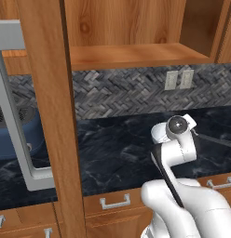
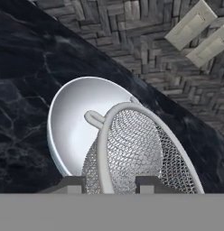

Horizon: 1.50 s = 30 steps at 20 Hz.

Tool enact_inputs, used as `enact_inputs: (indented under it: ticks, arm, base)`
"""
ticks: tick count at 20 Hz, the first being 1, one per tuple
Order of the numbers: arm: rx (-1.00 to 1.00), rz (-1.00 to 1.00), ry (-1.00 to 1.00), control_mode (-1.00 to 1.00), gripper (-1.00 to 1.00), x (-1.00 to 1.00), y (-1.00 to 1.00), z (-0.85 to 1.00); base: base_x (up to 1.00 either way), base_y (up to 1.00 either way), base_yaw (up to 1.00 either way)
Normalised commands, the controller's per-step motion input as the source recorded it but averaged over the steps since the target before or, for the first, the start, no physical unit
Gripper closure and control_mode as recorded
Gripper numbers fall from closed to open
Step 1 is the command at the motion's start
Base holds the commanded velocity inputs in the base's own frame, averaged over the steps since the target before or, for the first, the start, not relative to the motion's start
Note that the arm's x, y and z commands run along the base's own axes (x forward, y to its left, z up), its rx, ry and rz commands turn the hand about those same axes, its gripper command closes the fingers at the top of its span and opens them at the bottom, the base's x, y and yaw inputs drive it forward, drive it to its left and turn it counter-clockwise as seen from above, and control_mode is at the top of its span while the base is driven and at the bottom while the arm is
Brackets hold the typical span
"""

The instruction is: Open the cabinet and setup a tea strainer by placing it in the bowl upright.

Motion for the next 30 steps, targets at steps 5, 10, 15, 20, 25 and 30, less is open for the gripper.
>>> enact_inputs:
  ticks: [5,10,15,20,25,30]
  arm:
    - [-0.08,0.0,-0.05,-1.0,1.0,0.29,-0.02,-0.25]
    - [-0.17,0.0,0.0,-1.0,1.0,0.2,-0.01,-0.4]
    - [-0.02,0.0,0.02,-1.0,1.0,0.19,0.0,-0.15]
    - [0.03,0.0,0.0,-1.0,1.0,0.17,0.0,-0.15]
    - [0.04,0.0,0.0,-1.0,1.0,0.22,0.0,-0.22]
    - [0.04,0.0,0.0,-1.0,1.0,0.23,-0.07,-0.18]
  base:
    - [0.0,0.0,0.0]
    - [0.0,0.0,0.0]
    - [0.0,0.0,0.0]
    - [0.0,0.0,0.0]
    - [0.0,0.0,0.0]
    - [0.0,0.0,0.0]
